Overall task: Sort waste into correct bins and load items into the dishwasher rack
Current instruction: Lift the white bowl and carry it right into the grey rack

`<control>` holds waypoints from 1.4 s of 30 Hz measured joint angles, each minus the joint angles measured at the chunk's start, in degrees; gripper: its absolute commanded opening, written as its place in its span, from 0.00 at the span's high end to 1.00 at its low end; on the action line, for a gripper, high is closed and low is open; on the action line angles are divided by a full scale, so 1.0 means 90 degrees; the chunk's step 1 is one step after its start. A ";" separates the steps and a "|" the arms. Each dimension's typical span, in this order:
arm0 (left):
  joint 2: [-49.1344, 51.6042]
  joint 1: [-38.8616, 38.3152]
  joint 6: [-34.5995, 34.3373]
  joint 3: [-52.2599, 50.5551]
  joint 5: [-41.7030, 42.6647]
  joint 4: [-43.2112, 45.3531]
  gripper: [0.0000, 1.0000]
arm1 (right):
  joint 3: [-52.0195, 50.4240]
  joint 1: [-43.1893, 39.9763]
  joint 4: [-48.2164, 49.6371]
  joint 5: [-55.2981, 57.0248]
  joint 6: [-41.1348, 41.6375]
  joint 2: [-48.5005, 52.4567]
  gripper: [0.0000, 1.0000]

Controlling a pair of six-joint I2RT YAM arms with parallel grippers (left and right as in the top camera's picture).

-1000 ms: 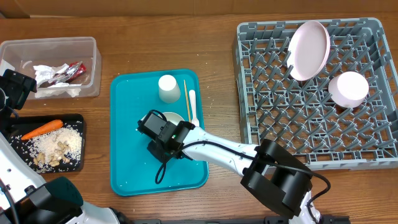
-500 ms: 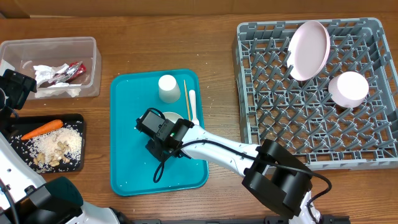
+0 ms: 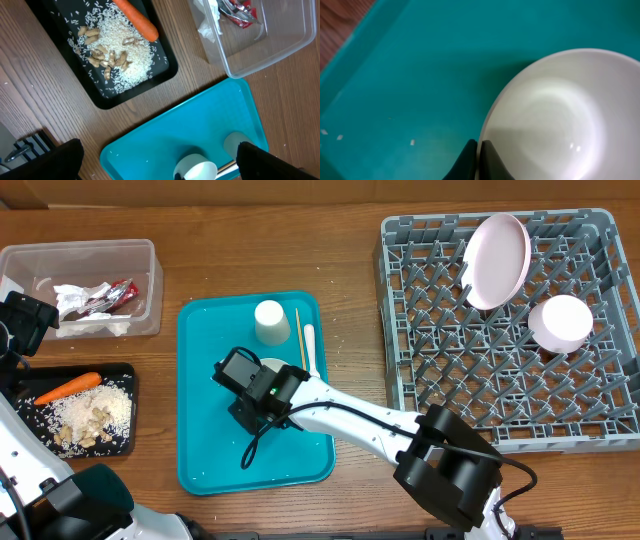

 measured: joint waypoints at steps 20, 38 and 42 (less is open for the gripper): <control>0.0000 0.0000 0.0000 0.0000 -0.0019 0.0002 0.00 | 0.1056 -0.3621 -0.1778 -0.1974 0.1115 -0.2487 0.96; 0.0000 0.0000 0.0000 0.0000 -0.0024 0.0002 0.00 | -0.0692 -0.7832 -0.1753 -0.7169 0.0017 -0.2499 0.96; 0.0000 0.0000 0.0000 0.0000 -0.0022 0.0002 0.00 | -0.1579 -0.7973 -0.1231 -0.8002 -0.0129 -0.2497 0.96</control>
